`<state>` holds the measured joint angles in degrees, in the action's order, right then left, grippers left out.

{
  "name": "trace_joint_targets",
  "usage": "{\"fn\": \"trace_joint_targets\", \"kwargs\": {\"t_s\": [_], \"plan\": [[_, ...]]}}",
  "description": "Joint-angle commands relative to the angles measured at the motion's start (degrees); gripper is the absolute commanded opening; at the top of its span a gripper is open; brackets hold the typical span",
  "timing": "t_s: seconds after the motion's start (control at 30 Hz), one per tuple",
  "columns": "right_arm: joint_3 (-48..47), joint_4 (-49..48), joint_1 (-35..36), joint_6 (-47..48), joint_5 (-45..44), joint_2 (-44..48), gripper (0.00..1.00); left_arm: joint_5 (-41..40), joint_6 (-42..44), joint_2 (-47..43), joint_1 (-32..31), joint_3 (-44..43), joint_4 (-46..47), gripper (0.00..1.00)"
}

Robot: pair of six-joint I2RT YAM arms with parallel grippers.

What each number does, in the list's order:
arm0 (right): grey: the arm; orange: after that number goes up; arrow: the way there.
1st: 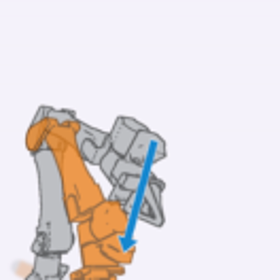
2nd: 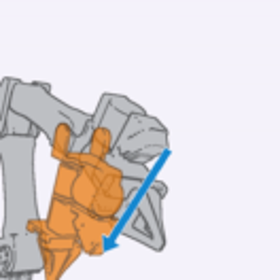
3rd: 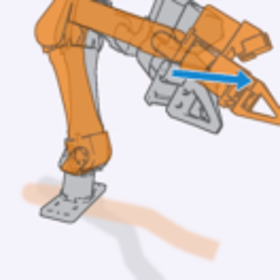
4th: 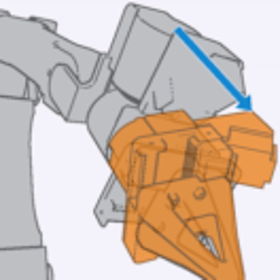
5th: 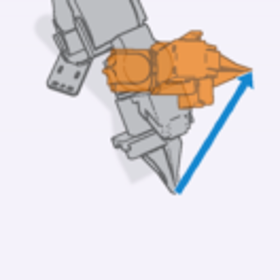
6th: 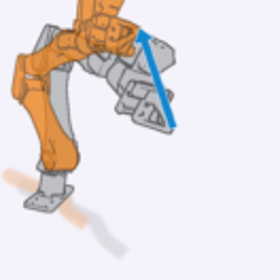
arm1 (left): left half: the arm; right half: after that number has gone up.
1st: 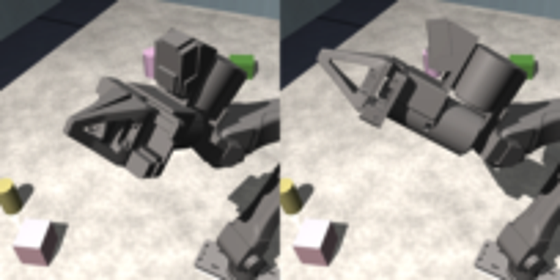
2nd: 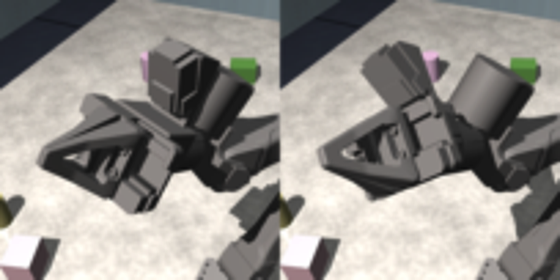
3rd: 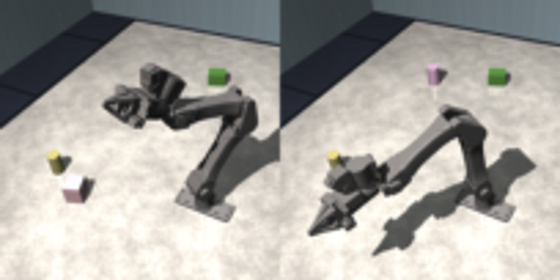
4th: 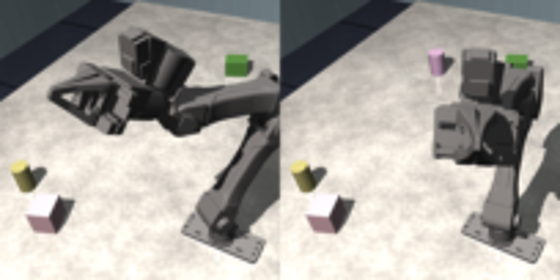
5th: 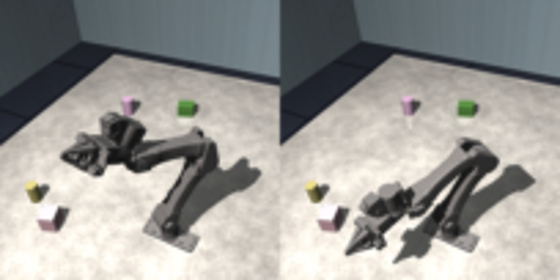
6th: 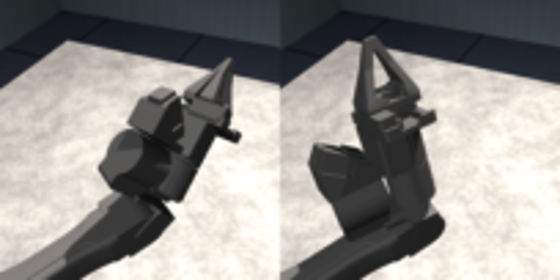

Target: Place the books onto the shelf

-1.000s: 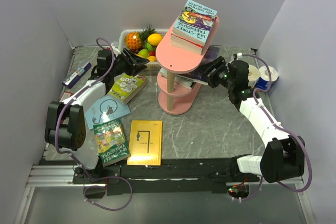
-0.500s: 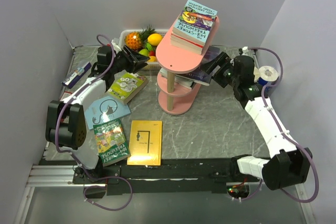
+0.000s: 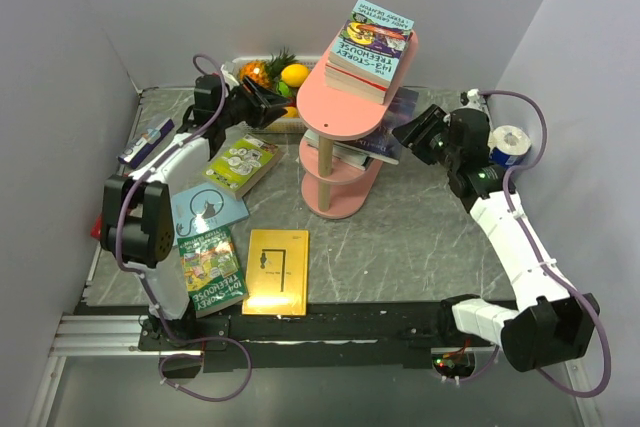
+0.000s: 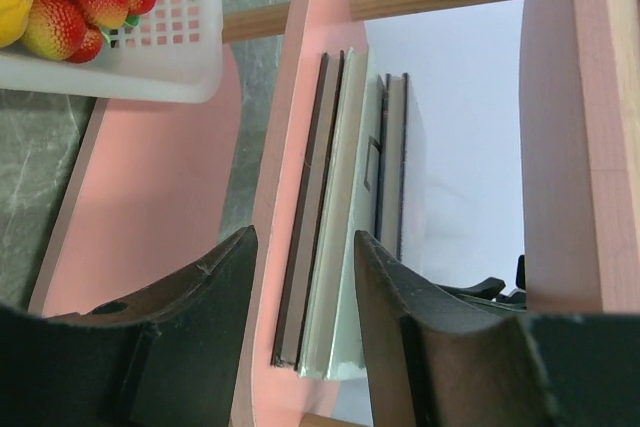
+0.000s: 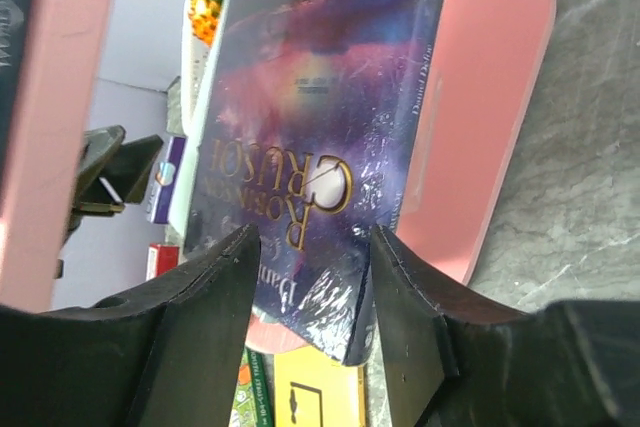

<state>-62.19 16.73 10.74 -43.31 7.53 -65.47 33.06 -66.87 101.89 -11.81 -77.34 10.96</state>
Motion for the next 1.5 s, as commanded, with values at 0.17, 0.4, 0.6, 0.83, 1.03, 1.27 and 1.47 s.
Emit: {"fn": "trace_joint_targets", "kwargs": {"t_s": [0.17, 0.4, 0.6, 0.83, 1.03, 1.27, 1.47], "plan": [[-1.9, 1.1, 0.2, 2.7, -4.3, -0.8, 0.58, 0.6, 0.1, 3.0, -0.6, -4.0, 0.4, 0.49], [-0.4, 1.3, 0.2, 4.4, -8.7, 1.6, 0.68, 1.0, -0.7, 4.8, -0.7, -4.9, 1.3, 0.49], [-1.7, -1.0, 0.2, 4.3, -6.4, -1.1, 0.56, 1.4, -2.1, 6.7, -0.8, -7.1, 2.1, 0.49], [-4.3, -2.4, 0.2, 4.7, -3.3, -5.9, 0.46, 1.8, -2.2, 8.6, -1.8, -10.2, 1.6, 0.49], [-3.8, -4.6, 0.9, 4.5, -1.2, -6.2, 0.33, 2.4, -2.4, 9.3, -2.2, -10.4, 2.4, 0.49], [-5.0, -4.9, 2.1, 4.5, -0.1, -6.4, 0.22, 2.5, -2.7, 9.5, -2.8, -10.5, 2.6, 0.49], [-5.1, -5.5, 3.2, 3.7, 0.4, -7.3, 0.22, 2.6, -2.7, 9.6, -3.0, -10.0, 2.8, 0.49]]}}
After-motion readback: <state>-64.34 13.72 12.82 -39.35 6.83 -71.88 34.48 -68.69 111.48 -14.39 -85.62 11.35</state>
